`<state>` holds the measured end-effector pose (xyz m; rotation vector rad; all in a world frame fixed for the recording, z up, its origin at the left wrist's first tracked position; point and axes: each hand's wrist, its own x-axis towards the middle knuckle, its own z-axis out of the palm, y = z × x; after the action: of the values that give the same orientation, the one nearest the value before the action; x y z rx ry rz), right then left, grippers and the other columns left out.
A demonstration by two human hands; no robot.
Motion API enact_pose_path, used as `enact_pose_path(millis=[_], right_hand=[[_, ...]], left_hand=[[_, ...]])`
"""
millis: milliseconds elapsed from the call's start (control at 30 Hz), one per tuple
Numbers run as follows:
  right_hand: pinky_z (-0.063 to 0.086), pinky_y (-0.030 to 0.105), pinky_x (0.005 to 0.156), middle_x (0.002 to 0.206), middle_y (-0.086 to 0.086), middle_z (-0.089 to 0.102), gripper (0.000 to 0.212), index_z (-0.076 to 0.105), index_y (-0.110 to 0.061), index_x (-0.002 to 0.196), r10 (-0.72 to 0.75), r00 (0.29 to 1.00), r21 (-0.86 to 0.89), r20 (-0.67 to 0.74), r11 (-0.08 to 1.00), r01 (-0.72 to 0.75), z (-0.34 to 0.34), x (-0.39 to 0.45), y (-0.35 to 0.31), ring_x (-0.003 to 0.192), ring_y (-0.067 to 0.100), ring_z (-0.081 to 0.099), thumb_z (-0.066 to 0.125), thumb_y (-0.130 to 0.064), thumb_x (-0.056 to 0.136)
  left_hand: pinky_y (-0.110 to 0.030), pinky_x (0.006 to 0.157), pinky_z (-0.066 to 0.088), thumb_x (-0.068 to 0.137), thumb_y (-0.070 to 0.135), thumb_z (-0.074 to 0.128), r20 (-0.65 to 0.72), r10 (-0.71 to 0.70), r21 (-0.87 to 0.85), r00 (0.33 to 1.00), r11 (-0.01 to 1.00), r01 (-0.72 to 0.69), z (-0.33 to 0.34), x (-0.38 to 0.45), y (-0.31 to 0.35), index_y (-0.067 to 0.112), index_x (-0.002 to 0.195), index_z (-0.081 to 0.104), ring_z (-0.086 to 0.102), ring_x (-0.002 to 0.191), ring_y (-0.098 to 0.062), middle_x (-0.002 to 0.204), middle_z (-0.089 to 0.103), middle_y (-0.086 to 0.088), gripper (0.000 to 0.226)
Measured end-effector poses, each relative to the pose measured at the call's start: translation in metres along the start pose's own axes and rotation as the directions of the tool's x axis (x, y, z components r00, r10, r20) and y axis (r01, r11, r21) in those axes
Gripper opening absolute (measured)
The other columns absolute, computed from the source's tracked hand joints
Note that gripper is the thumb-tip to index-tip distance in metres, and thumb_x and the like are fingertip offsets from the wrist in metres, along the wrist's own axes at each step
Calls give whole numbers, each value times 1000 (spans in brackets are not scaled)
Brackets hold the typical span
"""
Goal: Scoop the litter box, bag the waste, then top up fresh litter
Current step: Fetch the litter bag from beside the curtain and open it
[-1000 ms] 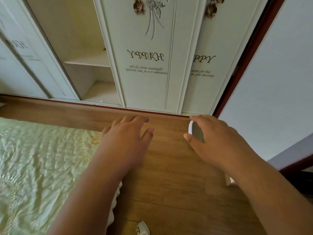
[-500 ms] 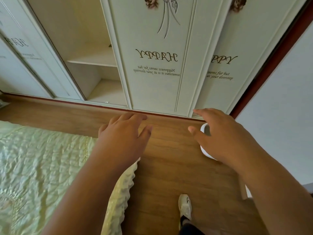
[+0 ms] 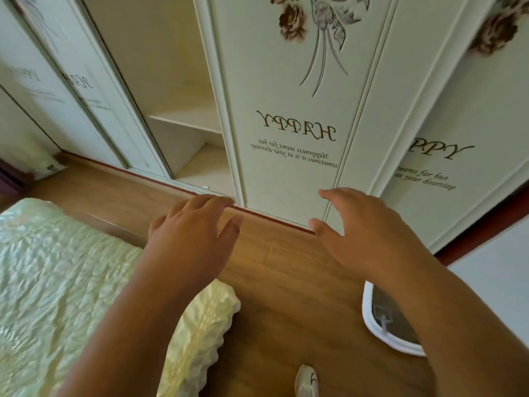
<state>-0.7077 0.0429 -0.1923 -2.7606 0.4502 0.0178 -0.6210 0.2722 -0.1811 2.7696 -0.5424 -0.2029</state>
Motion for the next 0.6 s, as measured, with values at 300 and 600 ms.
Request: enact_pose_path(millis=[300, 600], right_hand=[[36, 42, 114, 160, -10, 35, 61, 32, -34, 155, -225, 968, -58, 107, 971, 232, -14, 125, -12, 145, 16, 34, 43, -58, 100], [33, 37, 114, 161, -12, 32, 60, 29, -34, 156, -344, 923, -105, 174, 925, 365, -12, 252, -63, 145, 14, 33, 40, -57, 101]], left_hand=[[-52, 120, 27, 101, 62, 35, -77, -251, -39, 965, 968, 248, -11, 71, -9, 46, 146, 46, 36, 149, -19, 157, 44, 18, 49], [-52, 121, 26, 102, 62, 36, -114, -343, -89, 933, 938, 334, -17, 174, -49, 46, 149, 42, 34, 150, -17, 158, 42, 20, 50]])
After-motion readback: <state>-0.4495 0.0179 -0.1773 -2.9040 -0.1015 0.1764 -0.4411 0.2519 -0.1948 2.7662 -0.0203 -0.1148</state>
